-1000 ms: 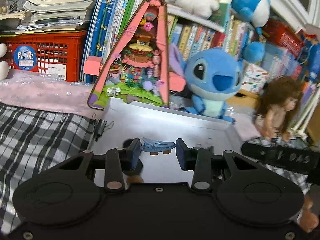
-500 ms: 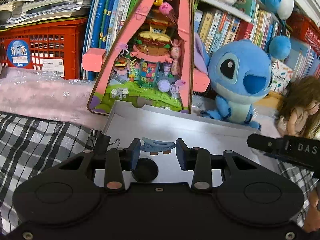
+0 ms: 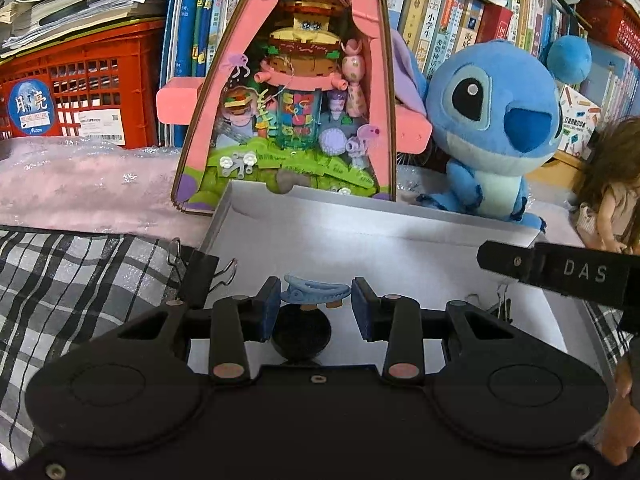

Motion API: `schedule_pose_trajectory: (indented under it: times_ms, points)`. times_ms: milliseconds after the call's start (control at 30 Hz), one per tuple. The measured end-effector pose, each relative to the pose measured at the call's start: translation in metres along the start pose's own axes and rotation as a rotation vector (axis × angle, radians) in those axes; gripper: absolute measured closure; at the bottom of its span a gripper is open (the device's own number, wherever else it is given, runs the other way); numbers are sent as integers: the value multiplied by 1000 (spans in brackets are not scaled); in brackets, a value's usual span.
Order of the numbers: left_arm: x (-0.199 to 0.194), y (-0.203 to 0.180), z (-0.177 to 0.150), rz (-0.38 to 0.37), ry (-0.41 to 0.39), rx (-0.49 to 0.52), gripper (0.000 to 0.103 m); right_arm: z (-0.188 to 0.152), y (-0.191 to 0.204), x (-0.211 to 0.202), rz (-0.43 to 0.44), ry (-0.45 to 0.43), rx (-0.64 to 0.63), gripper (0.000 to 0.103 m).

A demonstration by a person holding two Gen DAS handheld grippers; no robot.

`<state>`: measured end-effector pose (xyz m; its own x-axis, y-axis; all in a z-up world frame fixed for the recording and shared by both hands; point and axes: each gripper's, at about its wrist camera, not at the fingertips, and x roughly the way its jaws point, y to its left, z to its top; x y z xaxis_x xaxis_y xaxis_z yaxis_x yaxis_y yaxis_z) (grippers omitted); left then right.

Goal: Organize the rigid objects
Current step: 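Carry blue scoop in left tool while right tool carries clear lid into tray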

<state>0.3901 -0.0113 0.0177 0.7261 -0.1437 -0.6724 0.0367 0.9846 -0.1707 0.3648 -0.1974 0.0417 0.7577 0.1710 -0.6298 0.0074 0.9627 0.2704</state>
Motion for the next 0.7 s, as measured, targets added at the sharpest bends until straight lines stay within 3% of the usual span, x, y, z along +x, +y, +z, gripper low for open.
schedule_pose_trajectory:
  times_ms: [700]
  points:
    - [5, 2, -3, 12, 7, 2, 67, -6, 6, 20, -59, 43, -27, 63]
